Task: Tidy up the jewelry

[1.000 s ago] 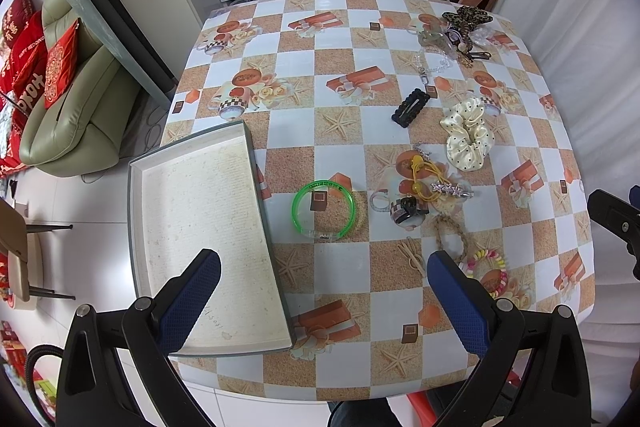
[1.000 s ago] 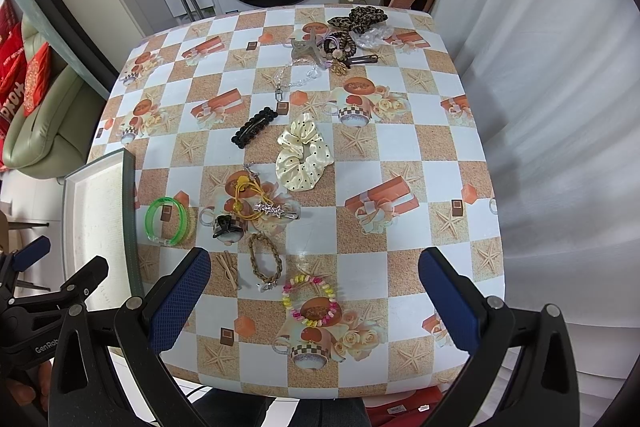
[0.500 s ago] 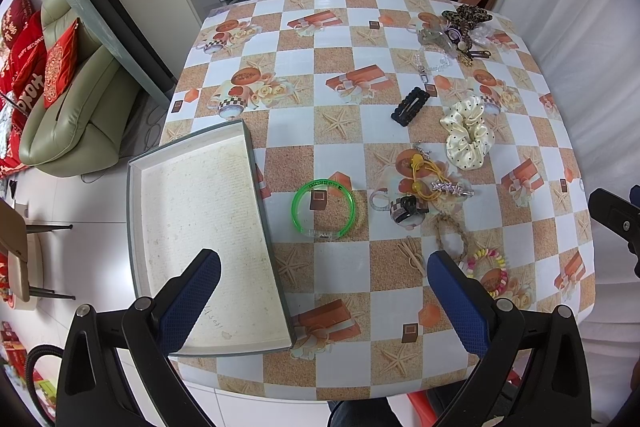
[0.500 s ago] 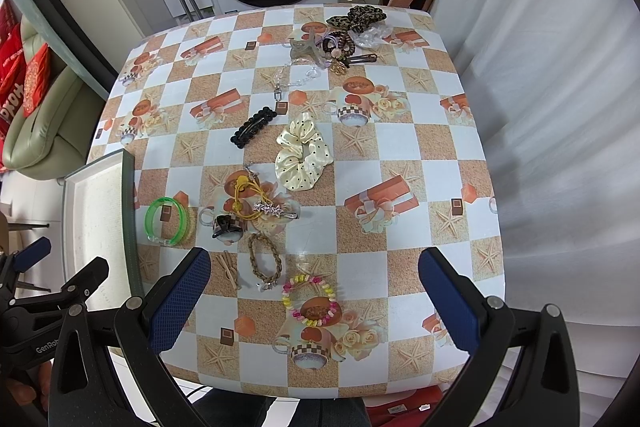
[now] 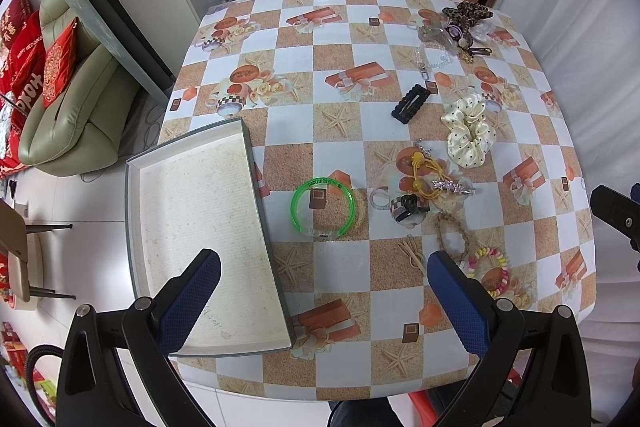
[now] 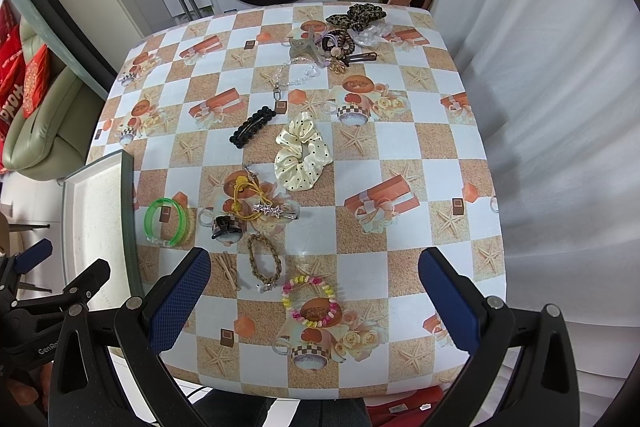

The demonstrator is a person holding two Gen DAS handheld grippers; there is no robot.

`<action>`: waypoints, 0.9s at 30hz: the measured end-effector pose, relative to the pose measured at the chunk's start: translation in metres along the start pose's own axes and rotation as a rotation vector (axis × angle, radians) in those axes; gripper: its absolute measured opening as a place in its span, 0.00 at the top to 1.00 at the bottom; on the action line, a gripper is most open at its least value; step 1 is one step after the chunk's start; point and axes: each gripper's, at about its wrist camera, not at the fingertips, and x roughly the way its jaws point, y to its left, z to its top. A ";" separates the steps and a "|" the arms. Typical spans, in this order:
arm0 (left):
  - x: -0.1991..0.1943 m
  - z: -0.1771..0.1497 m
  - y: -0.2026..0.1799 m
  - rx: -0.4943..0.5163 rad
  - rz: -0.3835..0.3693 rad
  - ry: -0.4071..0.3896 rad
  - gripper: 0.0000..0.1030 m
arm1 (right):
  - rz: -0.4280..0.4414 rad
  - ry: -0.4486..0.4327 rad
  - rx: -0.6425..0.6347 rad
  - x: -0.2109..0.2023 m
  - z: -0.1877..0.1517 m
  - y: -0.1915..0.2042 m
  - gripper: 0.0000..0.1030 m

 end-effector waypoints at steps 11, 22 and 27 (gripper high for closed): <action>0.002 -0.003 0.001 0.000 -0.002 0.008 0.00 | 0.001 0.004 -0.001 0.004 0.001 -0.002 0.00; 0.032 -0.006 0.001 0.000 -0.004 0.044 0.00 | 0.005 0.044 0.014 0.015 -0.009 -0.003 0.00; 0.046 -0.002 -0.001 0.004 -0.004 0.062 0.00 | 0.012 0.075 0.026 0.037 0.001 -0.008 0.00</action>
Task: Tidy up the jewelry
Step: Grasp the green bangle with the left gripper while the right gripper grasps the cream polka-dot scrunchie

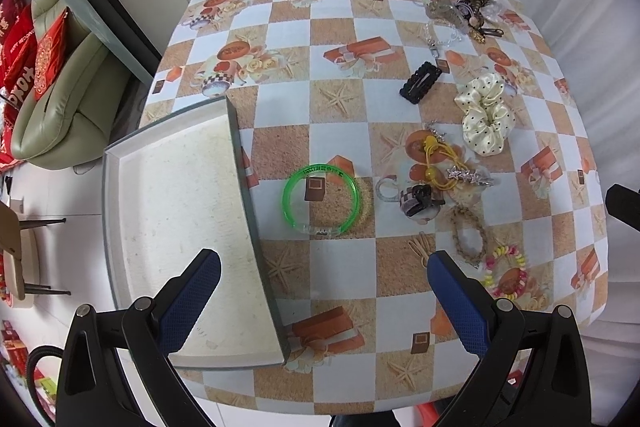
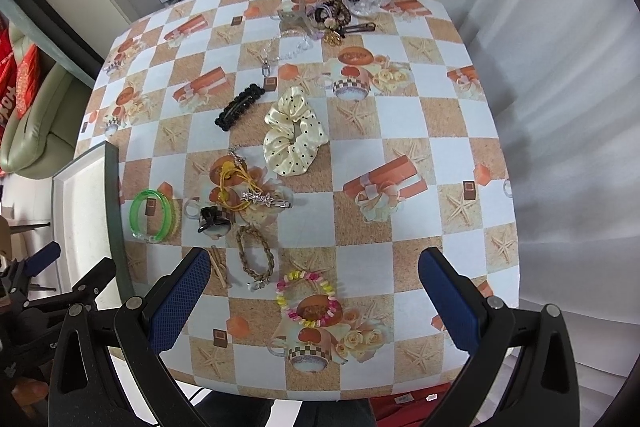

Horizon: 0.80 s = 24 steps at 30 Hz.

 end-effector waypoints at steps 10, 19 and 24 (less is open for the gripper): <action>0.036 0.018 -0.005 0.021 -0.026 0.002 0.00 | 0.026 0.045 0.008 0.041 0.022 -0.005 0.00; 0.089 0.030 -0.013 0.046 -0.053 0.047 0.26 | 0.039 0.069 0.015 0.105 0.059 -0.002 0.00; 0.112 0.030 -0.015 0.040 -0.051 0.076 0.26 | 0.045 0.076 0.007 0.137 0.079 0.001 0.00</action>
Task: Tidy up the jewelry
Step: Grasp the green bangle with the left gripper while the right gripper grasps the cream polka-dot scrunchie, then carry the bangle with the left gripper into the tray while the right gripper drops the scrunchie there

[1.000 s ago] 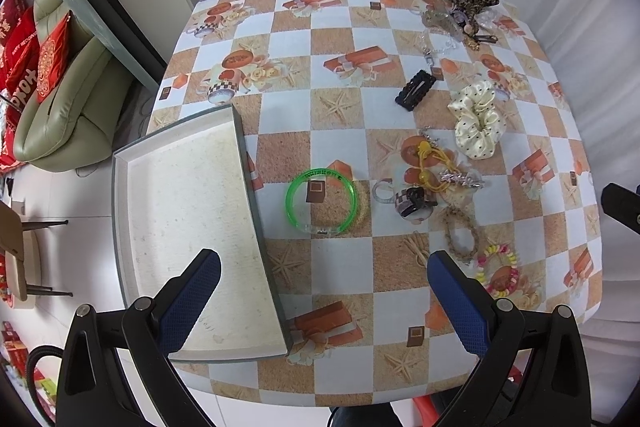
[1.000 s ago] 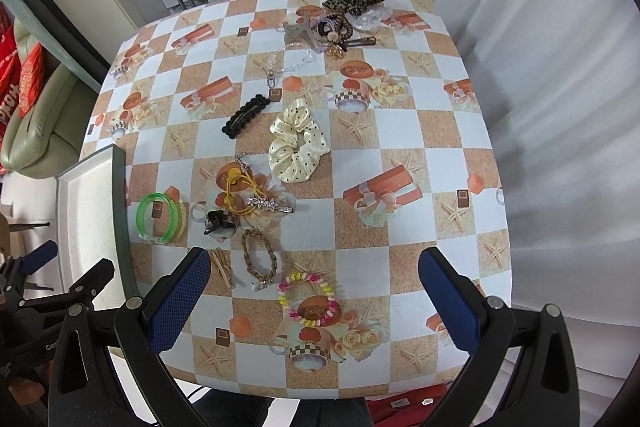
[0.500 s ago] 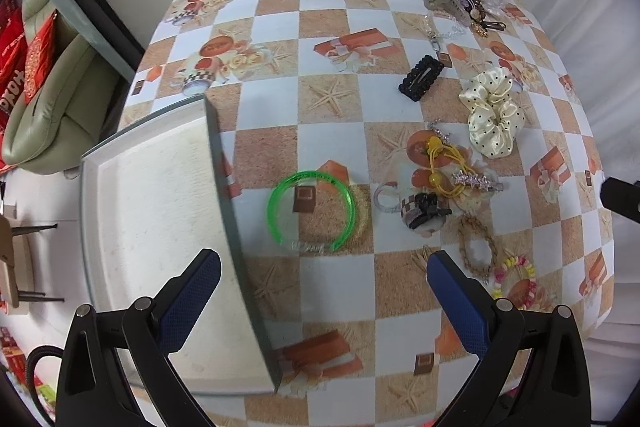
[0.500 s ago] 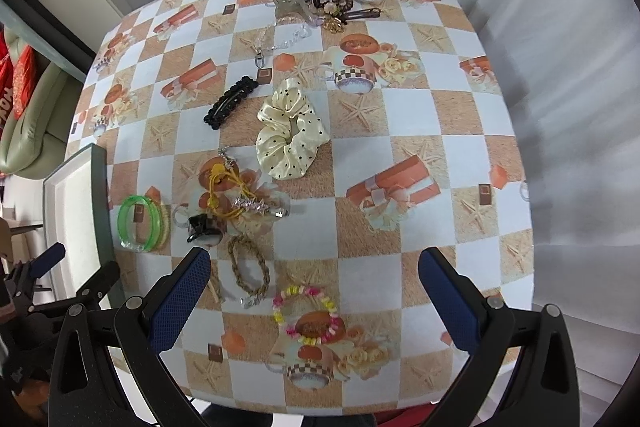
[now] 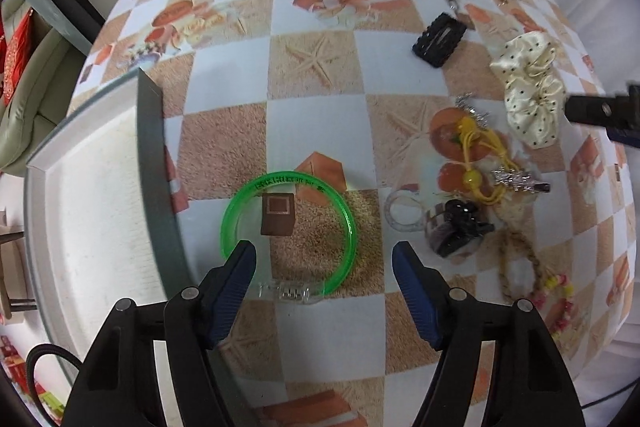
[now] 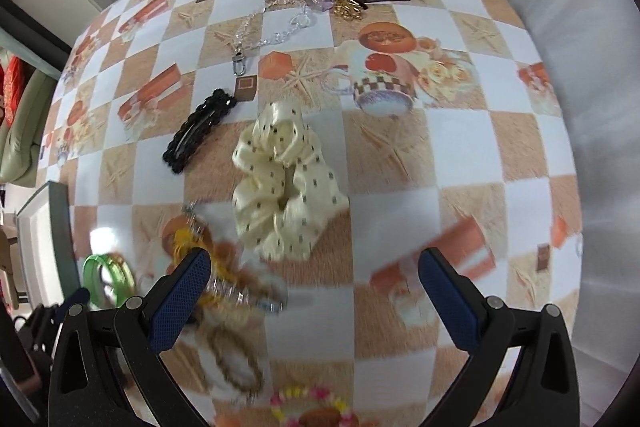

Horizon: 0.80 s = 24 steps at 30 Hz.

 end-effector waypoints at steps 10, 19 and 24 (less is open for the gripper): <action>0.013 0.008 -0.018 0.037 -0.015 -0.013 0.52 | -0.013 0.021 -0.030 0.044 0.020 0.011 0.23; 0.003 0.016 -0.035 0.011 -0.040 -0.030 0.90 | 0.038 -0.032 -0.097 0.030 0.017 0.021 0.84; -0.022 0.015 -0.038 -0.011 -0.074 -0.075 0.90 | 0.087 -0.038 -0.075 0.004 0.010 0.006 0.84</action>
